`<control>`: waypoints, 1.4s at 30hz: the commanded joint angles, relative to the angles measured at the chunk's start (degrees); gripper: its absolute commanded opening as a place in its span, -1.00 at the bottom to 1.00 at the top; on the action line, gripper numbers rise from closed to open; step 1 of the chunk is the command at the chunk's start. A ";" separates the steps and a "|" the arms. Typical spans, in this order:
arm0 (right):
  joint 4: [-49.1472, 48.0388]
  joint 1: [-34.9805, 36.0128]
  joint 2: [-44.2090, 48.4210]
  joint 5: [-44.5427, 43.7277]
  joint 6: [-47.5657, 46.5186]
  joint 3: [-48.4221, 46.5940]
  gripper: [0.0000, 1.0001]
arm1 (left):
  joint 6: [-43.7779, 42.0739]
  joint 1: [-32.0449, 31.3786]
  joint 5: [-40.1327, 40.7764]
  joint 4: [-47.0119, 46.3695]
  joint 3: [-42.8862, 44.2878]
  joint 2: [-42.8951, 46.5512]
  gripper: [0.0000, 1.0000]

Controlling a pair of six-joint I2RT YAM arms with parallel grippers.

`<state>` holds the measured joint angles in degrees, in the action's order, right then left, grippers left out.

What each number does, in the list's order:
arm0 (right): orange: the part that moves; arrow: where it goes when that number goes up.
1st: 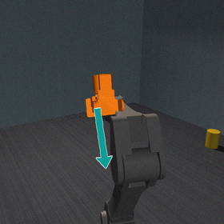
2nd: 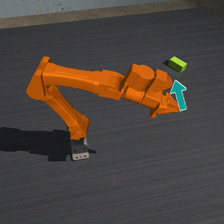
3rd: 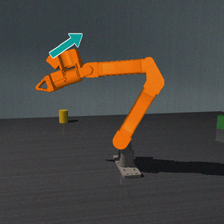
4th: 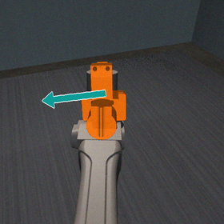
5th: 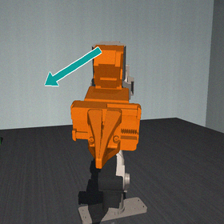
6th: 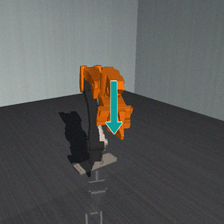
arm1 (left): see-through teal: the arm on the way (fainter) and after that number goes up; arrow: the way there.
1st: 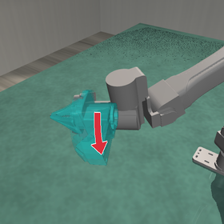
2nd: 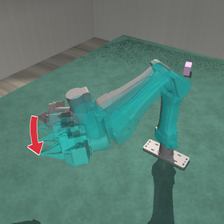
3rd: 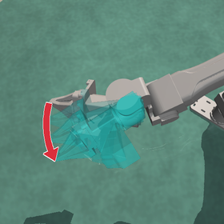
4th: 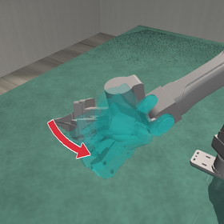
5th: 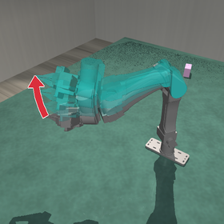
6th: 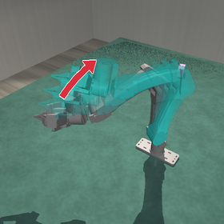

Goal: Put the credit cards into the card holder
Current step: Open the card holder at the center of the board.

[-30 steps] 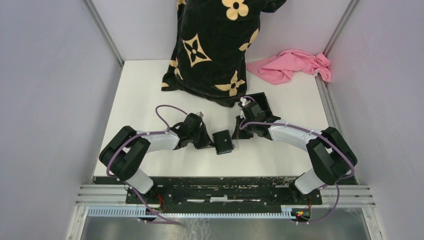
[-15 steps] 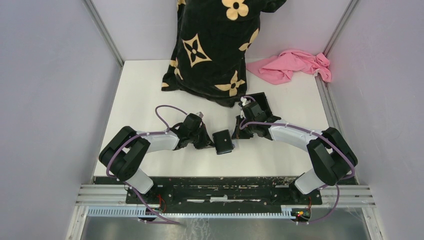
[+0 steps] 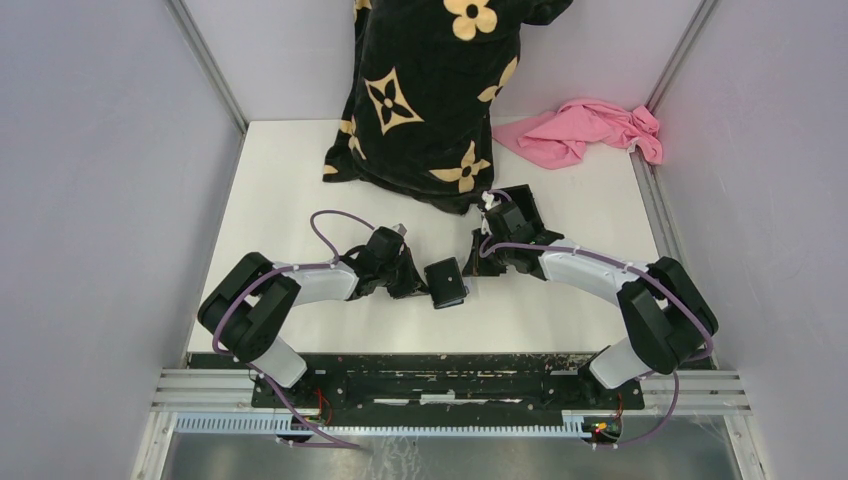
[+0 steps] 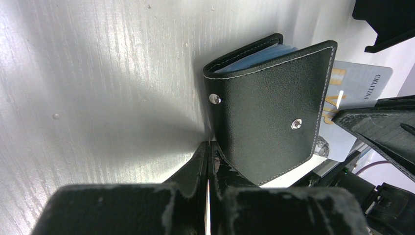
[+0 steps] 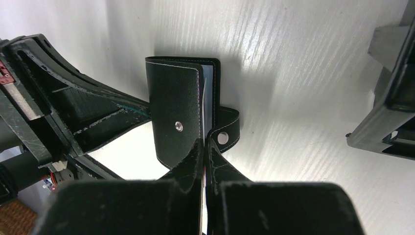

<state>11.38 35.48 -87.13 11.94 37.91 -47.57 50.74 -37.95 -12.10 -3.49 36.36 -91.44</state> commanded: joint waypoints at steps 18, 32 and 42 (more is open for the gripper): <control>-0.36 0.06 2.94 1.60 0.28 -5.08 -0.98 | -3.63 -0.20 6.22 13.55 -3.70 -4.28 -0.94; 0.86 0.20 3.88 2.12 0.23 -5.85 -0.98 | -3.37 -0.18 6.22 13.00 -3.91 -5.06 -0.94; 1.44 1.04 4.36 2.38 0.62 -6.49 -0.98 | -3.15 -0.20 6.04 12.61 -4.13 -5.47 -0.94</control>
<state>14.06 35.75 -85.06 13.50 37.93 -51.33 50.76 -37.95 -12.27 -3.64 36.42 -91.81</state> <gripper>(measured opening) 0.014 0.037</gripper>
